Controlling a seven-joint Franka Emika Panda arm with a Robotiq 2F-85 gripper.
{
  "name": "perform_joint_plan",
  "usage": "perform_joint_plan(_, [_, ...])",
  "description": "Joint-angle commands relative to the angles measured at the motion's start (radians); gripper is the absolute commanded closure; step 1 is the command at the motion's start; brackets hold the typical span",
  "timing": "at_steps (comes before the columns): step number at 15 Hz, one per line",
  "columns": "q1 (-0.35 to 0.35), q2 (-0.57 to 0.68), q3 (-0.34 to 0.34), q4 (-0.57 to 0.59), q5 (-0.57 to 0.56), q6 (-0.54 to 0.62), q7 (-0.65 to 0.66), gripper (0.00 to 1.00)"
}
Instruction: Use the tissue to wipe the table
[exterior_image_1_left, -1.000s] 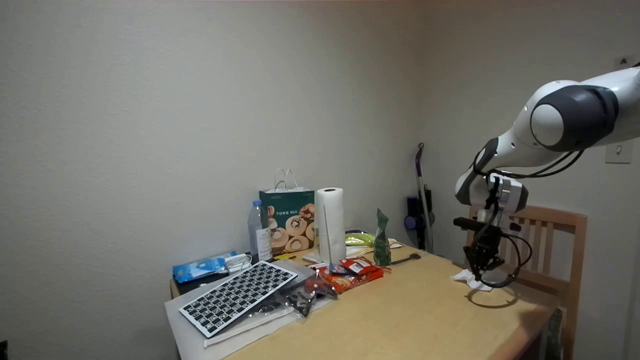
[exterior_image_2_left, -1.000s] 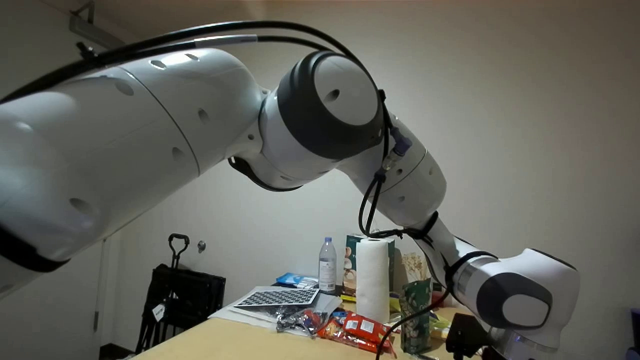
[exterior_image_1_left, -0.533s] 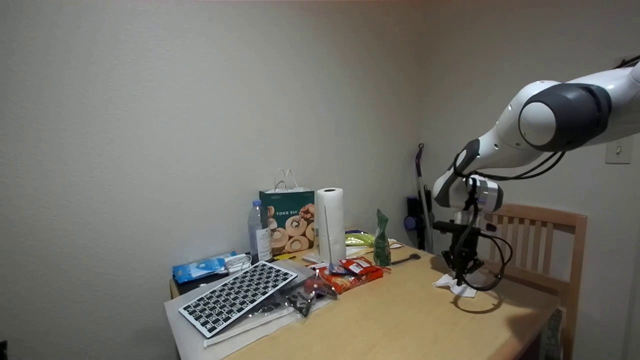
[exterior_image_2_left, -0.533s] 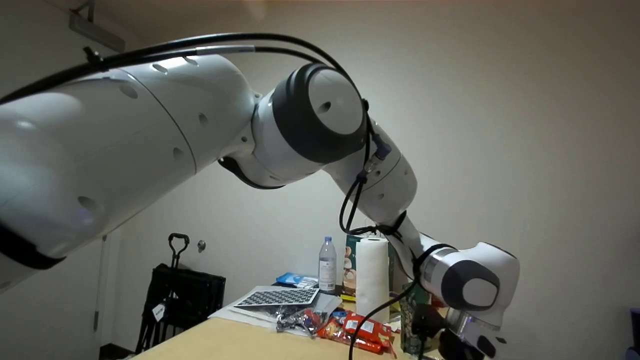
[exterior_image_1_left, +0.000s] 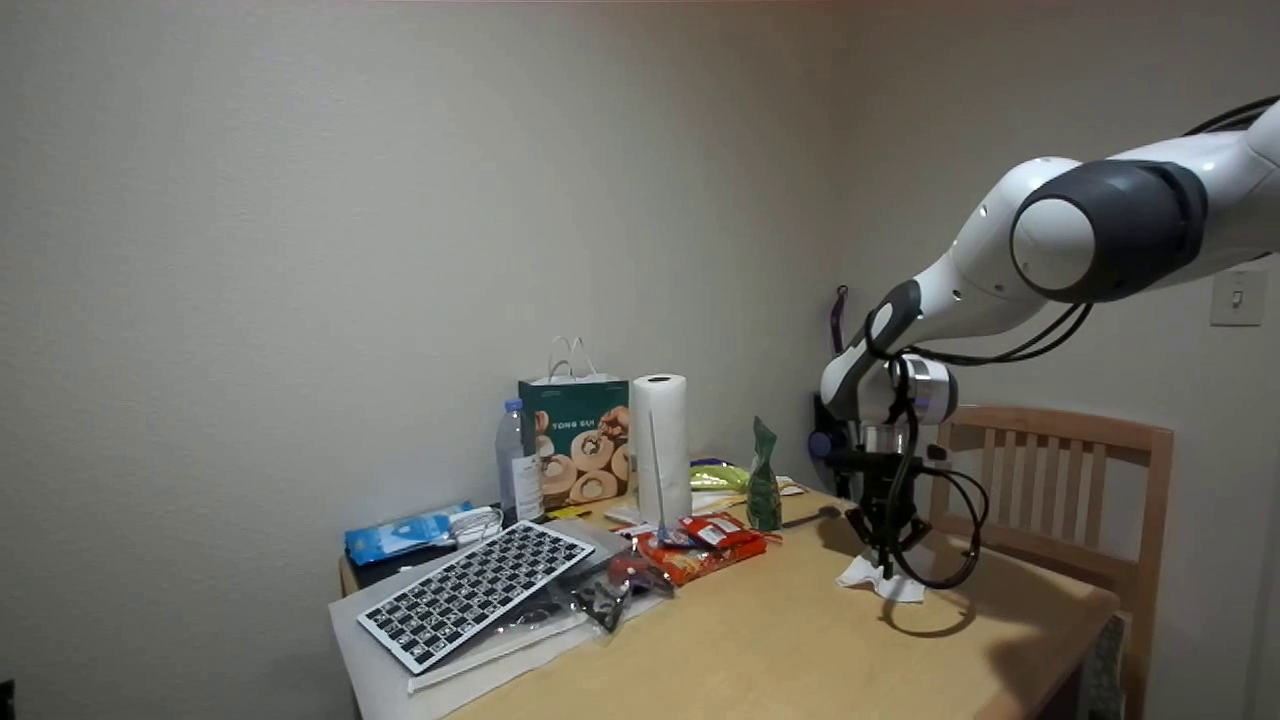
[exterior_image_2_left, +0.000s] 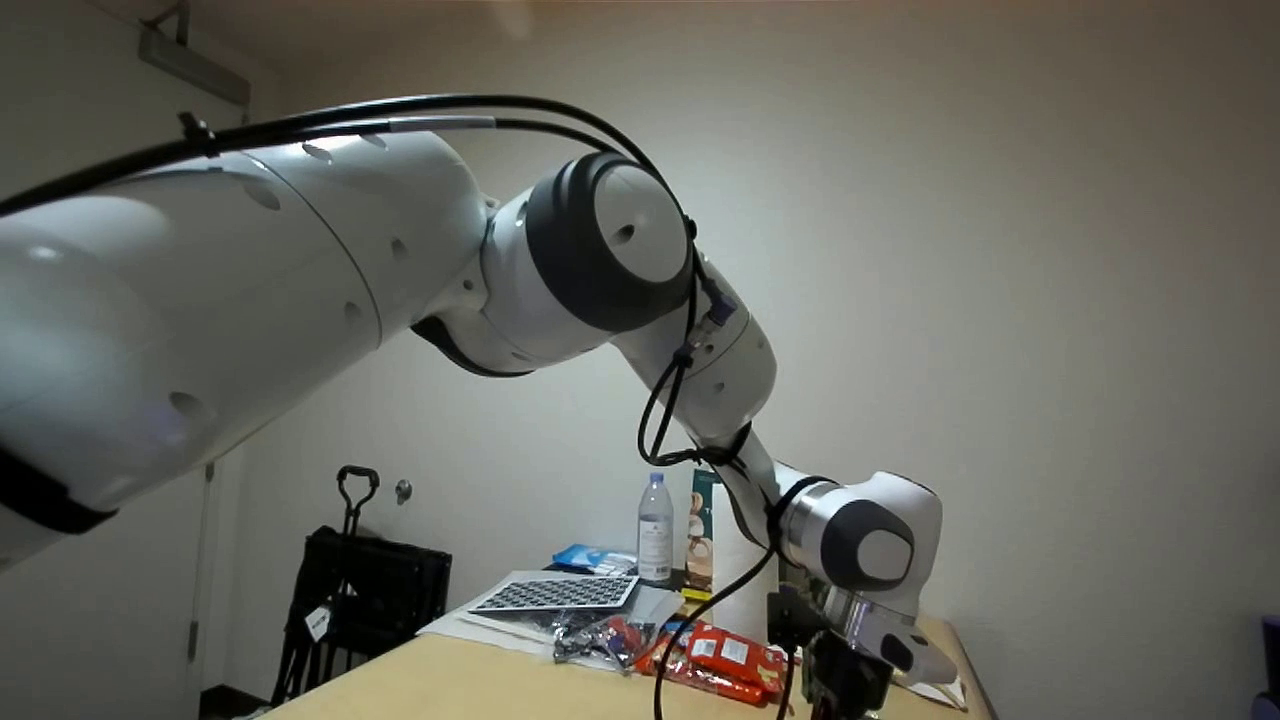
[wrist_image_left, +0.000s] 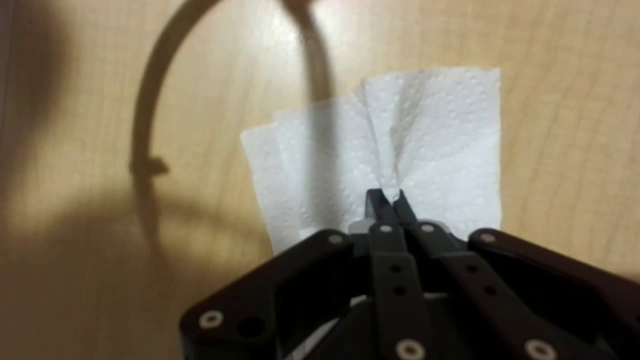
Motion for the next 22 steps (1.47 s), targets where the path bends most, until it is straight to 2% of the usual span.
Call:
perform_joint_plan(1, [-0.01, 0.002, 0.01, 0.006, -0.009, -0.002, 0.004, 1.0])
perform_joint_plan(4, [0.042, 0.024, 0.029, 0.017, -0.062, -0.036, -0.01, 1.0])
perform_joint_plan(10, [0.201, 0.047, 0.042, 0.051, -0.257, -0.088, -0.017, 1.0])
perform_joint_plan(11, [0.17, 0.012, 0.04, 0.041, -0.219, -0.08, -0.001, 0.98])
perform_joint_plan(13, [0.206, 0.013, 0.041, 0.044, -0.255, -0.085, 0.0, 0.98])
perform_joint_plan(18, [0.208, 0.014, 0.042, 0.045, -0.257, -0.087, 0.0, 1.0])
perform_joint_plan(22, [0.273, 0.041, 0.063, 0.083, -0.309, -0.105, -0.004, 1.0])
